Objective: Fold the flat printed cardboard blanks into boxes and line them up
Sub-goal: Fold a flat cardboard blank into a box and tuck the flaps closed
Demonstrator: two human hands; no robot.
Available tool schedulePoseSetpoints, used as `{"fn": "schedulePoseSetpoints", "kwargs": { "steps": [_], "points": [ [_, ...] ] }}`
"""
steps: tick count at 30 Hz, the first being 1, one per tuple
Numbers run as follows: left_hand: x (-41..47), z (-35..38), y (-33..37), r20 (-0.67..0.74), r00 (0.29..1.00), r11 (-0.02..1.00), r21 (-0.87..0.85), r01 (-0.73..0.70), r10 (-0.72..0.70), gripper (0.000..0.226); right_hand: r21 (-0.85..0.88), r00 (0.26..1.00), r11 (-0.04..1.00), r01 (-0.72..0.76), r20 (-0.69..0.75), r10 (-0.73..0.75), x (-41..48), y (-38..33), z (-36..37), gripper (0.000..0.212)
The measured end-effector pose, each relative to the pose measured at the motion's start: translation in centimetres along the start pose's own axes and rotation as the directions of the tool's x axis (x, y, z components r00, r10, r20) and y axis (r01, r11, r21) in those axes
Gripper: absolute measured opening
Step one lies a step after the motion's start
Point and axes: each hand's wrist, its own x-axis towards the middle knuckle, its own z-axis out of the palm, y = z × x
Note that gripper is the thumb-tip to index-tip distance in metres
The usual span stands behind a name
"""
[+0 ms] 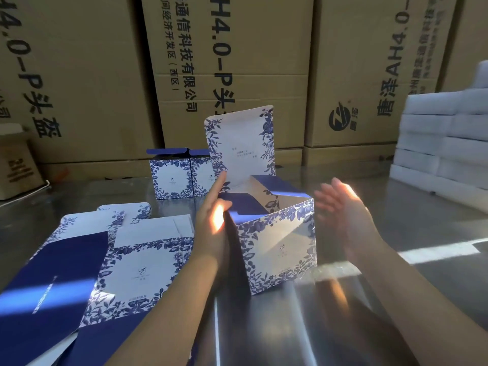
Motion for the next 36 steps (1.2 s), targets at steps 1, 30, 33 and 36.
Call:
{"fn": "schedulePoseSetpoints", "kwargs": {
  "steps": [1,30,33,36],
  "points": [
    [0.0,0.0,0.0,-0.010,1.000,1.000,-0.023,0.011,-0.011,0.053,0.000,0.999,1.000,-0.030,0.037,0.030,0.1,0.3,0.1,0.025],
    [0.2,-0.1,-0.6,0.146,0.973,0.979,-0.070,0.193,-0.182,0.054,0.137,0.892,0.958,-0.252,0.417,0.175,-0.6,2.0,0.8,0.047],
    [0.2,-0.2,-0.7,0.149,0.970,0.976,-0.074,0.203,-0.190,0.058,0.179,0.912,0.965,-0.191,0.397,0.107,-0.7,1.9,0.7,0.033],
    [0.0,-0.3,-0.8,0.142,0.976,0.983,-0.058,0.175,-0.165,0.043,0.167,0.927,0.974,-0.152,0.366,0.082,-0.8,1.6,0.8,0.022]
  ]
}}
